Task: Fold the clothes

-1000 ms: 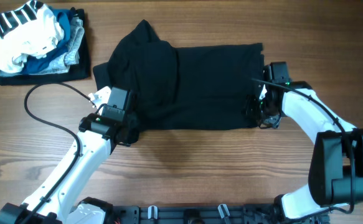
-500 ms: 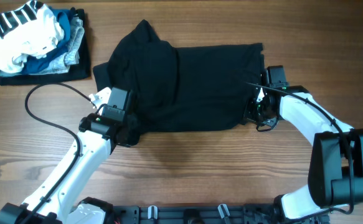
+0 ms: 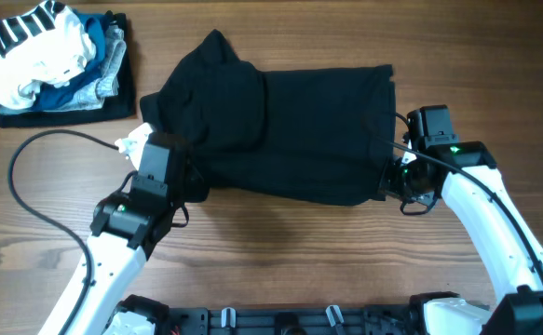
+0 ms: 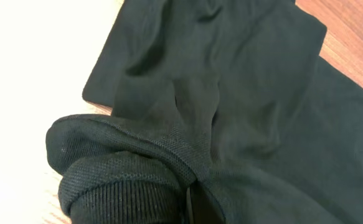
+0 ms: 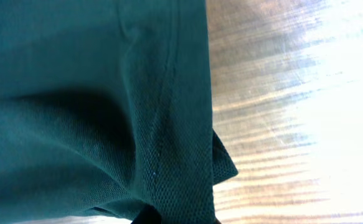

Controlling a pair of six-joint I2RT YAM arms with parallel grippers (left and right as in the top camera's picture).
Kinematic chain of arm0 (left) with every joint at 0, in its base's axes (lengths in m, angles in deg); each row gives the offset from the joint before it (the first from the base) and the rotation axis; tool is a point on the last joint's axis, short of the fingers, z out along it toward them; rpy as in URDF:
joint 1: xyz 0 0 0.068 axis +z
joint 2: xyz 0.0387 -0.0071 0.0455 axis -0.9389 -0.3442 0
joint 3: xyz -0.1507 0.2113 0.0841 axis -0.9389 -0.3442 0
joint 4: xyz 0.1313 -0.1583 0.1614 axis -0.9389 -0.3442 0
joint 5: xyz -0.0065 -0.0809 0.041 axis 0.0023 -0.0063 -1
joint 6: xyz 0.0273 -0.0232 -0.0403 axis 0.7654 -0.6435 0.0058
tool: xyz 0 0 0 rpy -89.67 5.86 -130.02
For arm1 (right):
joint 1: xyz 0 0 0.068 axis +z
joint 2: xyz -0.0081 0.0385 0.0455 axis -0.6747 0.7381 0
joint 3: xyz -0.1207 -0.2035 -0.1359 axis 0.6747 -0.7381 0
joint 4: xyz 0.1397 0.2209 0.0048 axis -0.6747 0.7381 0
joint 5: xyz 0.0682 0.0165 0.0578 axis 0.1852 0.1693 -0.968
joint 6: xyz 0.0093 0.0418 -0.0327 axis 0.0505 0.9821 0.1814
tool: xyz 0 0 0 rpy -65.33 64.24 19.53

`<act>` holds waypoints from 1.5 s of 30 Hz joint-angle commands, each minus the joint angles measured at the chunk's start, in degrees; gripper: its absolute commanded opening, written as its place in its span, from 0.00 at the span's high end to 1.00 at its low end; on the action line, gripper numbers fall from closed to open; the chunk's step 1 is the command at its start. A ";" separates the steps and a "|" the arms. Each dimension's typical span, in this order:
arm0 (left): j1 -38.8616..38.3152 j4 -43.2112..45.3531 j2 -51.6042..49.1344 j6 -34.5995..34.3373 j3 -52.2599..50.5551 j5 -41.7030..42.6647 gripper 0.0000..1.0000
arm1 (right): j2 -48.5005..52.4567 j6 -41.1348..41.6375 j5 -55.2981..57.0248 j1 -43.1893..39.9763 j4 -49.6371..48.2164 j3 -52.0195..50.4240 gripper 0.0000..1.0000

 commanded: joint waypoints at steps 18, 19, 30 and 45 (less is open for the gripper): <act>-13.73 -3.74 14.64 -0.85 1.31 -5.70 0.96 | -15.15 1.25 7.69 1.11 1.64 0.52 0.96; -14.14 -3.39 15.30 -0.85 1.33 -5.84 0.96 | -15.15 1.42 7.63 1.11 1.29 0.52 0.96; -17.44 -3.61 17.14 -0.83 1.33 -8.68 0.96 | -15.43 3.13 10.86 1.16 -1.55 0.52 0.96; -17.42 -3.58 15.41 -0.81 1.33 -20.94 0.96 | -15.41 2.89 11.45 1.16 -2.40 0.52 0.96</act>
